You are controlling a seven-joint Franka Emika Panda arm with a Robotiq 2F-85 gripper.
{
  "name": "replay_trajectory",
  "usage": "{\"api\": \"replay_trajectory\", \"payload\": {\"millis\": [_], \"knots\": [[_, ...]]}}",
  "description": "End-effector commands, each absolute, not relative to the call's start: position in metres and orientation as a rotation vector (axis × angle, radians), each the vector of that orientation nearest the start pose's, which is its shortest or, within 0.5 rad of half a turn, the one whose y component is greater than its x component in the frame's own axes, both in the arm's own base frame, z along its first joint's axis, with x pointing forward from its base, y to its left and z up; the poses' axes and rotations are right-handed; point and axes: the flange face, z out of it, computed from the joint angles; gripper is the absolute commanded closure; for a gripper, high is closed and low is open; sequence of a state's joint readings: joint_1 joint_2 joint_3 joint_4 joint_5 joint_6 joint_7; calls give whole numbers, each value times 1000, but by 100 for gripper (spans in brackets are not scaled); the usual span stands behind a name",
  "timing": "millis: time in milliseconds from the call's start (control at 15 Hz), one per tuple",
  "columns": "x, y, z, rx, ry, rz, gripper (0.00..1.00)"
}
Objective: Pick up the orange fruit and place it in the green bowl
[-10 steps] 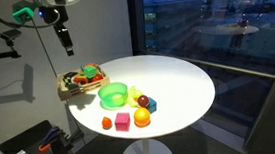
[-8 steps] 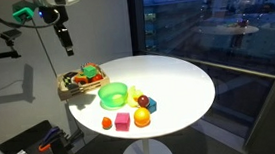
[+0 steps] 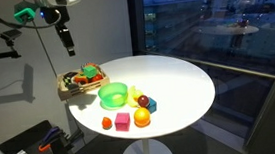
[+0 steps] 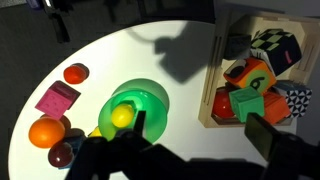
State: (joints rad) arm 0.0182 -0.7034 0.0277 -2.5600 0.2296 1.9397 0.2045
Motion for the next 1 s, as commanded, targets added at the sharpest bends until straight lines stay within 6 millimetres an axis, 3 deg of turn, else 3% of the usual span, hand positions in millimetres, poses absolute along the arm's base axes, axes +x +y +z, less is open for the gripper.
{"api": "replay_trajectory", "payload": {"millis": [0, 467, 933], "knots": [[357, 24, 503, -2936, 399, -143, 0], [377, -3, 492, -3035, 437, -208, 0], [393, -40, 462, -3162, 417, -73, 0]]}}
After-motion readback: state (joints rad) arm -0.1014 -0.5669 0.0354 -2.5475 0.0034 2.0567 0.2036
